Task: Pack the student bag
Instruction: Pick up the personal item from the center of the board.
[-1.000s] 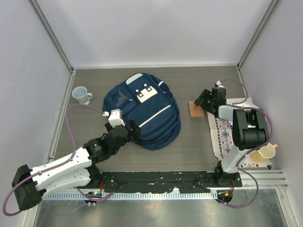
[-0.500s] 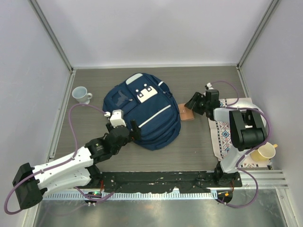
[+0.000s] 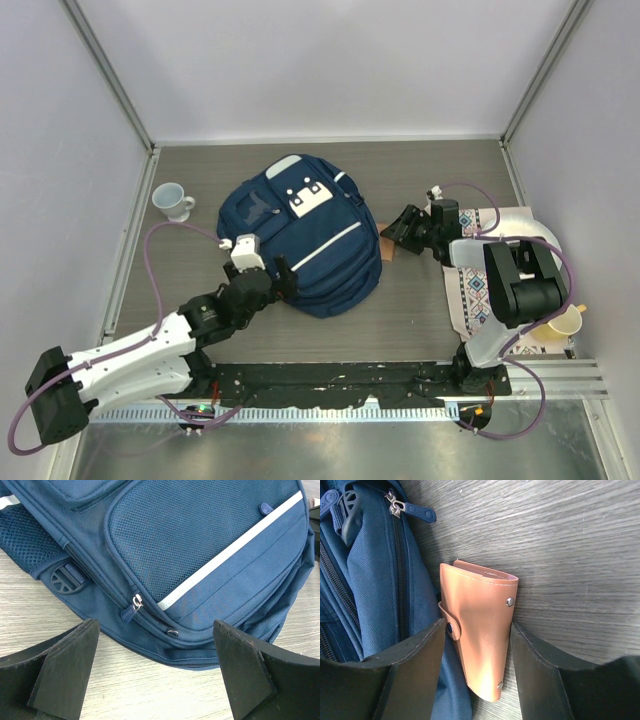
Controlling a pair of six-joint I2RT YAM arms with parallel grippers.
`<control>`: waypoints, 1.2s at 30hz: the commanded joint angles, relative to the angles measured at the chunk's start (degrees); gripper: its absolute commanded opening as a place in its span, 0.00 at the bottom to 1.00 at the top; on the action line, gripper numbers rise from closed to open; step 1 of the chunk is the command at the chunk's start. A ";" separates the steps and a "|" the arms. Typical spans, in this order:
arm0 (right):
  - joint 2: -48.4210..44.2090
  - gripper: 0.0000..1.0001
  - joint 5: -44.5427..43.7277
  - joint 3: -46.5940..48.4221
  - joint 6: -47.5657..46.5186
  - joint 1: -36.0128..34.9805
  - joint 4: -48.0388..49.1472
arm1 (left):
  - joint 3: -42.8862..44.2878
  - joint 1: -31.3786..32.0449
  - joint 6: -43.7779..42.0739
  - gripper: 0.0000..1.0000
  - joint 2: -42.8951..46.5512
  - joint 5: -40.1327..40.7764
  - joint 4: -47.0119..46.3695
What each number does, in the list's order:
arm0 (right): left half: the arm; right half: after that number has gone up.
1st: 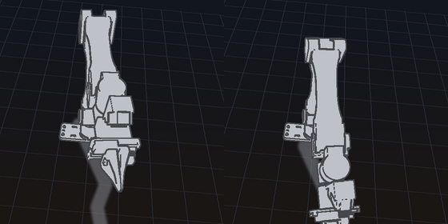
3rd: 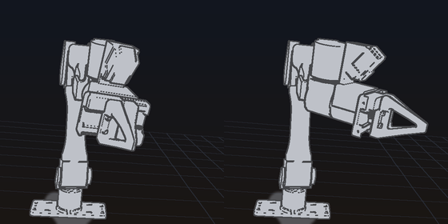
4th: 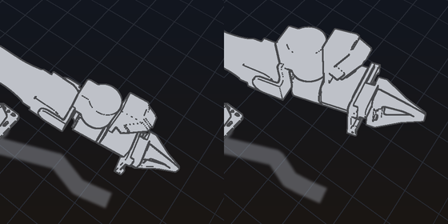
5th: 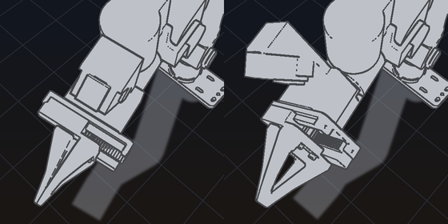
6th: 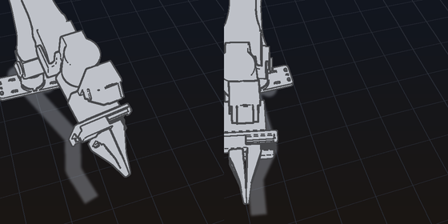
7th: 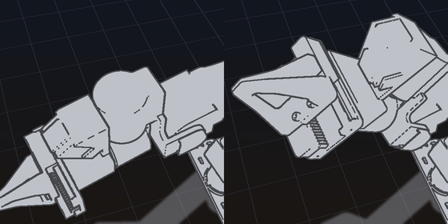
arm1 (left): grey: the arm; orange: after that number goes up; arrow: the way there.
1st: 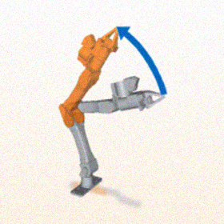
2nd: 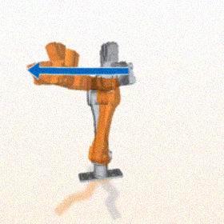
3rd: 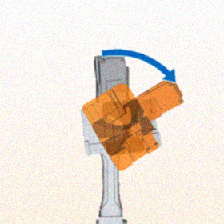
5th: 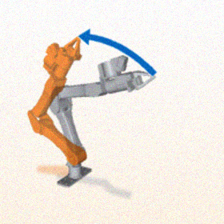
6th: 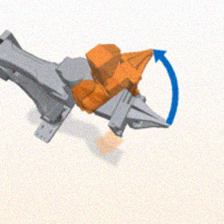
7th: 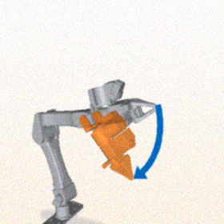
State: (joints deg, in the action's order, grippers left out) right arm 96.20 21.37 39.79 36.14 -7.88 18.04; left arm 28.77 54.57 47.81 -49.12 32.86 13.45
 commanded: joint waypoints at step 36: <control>-28.61 0.01 -4.25 2.48 0.24 8.85 -13.21 | -3.81 -0.34 1.85 0.99 13.52 2.47 -2.20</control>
State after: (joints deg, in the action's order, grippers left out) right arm 70.39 10.28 38.79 35.92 -0.32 5.15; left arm 26.02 54.57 49.32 -38.17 33.36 13.45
